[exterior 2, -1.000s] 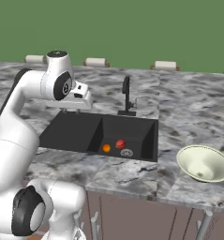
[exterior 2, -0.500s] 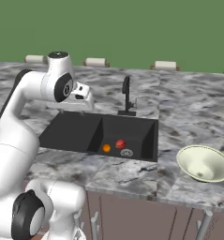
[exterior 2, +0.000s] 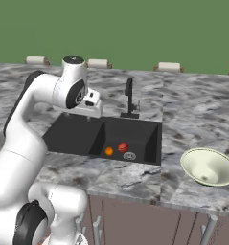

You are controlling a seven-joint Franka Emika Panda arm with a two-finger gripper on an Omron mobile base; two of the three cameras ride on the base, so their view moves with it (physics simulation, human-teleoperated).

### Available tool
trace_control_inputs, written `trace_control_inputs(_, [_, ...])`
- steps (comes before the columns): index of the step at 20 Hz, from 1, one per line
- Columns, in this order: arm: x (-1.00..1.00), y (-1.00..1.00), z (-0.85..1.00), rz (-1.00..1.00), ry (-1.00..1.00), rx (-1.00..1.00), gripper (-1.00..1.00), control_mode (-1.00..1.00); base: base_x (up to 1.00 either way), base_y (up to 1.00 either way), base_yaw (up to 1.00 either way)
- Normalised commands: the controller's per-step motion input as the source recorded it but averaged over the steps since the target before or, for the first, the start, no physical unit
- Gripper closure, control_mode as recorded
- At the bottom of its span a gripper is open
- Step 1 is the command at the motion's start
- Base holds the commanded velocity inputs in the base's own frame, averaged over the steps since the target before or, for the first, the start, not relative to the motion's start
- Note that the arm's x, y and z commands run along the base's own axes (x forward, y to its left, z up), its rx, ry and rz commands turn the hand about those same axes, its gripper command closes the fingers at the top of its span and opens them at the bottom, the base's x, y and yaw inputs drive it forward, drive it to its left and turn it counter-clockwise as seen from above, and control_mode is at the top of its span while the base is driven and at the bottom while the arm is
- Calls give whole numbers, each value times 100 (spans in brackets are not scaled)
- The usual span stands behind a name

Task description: Remove the onion and tangerine from the sink. Then move the bowl and cup from the counter to the sink for washing.

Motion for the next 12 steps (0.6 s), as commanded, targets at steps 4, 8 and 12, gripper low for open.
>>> trace_control_inputs(4, [-6,-24,-8,0,-7,17,-100,-100,0,0,0])
trace_control_inputs(8, [0,-21,-12,0,-8,14,-100,-100,0,0,0])
trace_control_inputs(12, [0,-26,-20,1,-8,7,-100,-100,0,0,0])
